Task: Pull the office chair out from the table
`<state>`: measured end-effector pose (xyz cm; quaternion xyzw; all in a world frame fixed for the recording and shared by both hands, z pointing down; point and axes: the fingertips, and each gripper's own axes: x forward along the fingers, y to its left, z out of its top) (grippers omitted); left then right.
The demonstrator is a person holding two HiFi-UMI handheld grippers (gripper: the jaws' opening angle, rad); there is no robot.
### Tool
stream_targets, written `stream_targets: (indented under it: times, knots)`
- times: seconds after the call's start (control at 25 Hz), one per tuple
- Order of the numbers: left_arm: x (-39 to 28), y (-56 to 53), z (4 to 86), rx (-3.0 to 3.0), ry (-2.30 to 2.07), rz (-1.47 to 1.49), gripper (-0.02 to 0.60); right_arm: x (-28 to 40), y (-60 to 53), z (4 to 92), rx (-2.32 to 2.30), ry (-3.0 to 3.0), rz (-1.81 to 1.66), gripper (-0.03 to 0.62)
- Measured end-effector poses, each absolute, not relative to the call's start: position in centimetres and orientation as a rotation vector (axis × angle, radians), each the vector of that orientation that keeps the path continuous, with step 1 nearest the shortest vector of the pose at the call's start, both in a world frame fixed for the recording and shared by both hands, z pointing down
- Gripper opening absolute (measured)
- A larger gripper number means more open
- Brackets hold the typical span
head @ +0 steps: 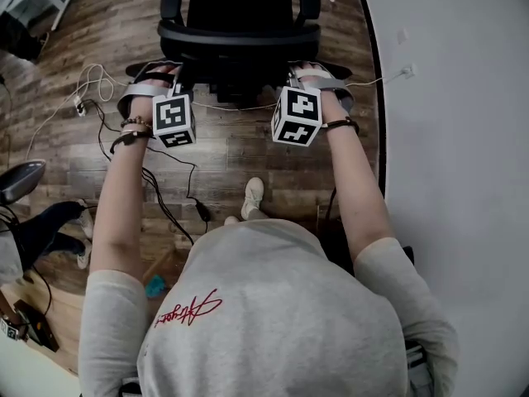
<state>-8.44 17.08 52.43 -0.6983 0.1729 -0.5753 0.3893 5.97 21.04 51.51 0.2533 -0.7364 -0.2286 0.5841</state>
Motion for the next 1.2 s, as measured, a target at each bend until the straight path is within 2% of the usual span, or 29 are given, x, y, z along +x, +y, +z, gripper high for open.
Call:
stream_targets:
  times: [0.6,0.72,0.96,1.2]
  knots:
    - [-8.6,17.3,52.5,-1.765,0.426,-1.447,0.069,5.8,21.2,51.4,0.617,-1.697,-0.602,0.100]
    - [-8.6,17.5,52.9,-1.768,0.396,-1.461,0.117,5.9,21.2,51.4,0.619,-1.690,-0.609,0.101]
    - [-8.7,18.0,53.0,-1.790,0.365,-1.489,0.152,5.9,21.9,51.7,0.585,-1.679,-0.623,0.162]
    - [-9.0,18.6,53.1,-1.814,0.312,-1.537,0.204,5.7,22.3,51.6,0.568,-1.682,-0.593,0.184]
